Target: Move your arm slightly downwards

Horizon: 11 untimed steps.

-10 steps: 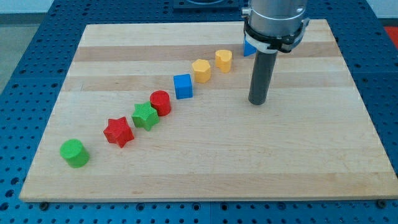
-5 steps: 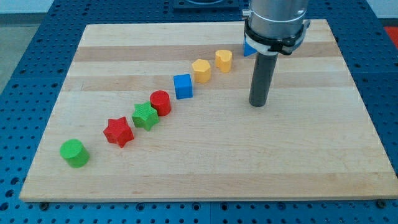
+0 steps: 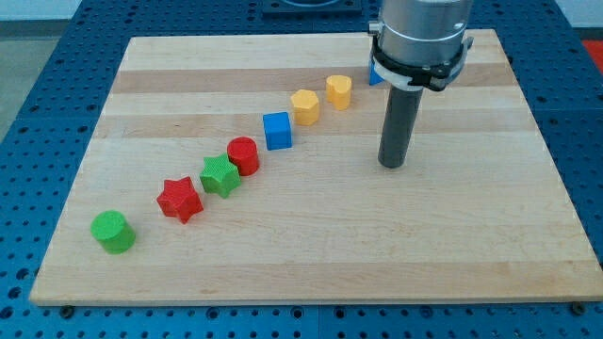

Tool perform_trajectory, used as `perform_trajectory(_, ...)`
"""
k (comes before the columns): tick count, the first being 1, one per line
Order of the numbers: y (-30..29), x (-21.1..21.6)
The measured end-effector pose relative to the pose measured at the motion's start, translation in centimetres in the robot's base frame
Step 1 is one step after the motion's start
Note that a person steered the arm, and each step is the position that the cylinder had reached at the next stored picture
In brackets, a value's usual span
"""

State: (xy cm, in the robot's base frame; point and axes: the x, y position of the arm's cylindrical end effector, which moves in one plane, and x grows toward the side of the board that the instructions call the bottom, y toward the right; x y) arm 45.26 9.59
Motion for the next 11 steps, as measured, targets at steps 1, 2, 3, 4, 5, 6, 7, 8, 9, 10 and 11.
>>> perform_trajectory(1, 0.0, 0.0)
perform_trajectory(2, 0.0, 0.0)
perform_trajectory(3, 0.0, 0.0)
perform_trajectory(4, 0.0, 0.1)
perform_trajectory(5, 0.0, 0.1)
perform_trajectory(6, 0.0, 0.0)
perform_trajectory(7, 0.0, 0.0)
perform_trajectory(8, 0.0, 0.2)
perform_trajectory(9, 0.0, 2.3)
perform_trajectory(10, 0.1, 3.2)
perform_trajectory(11, 0.1, 5.3)
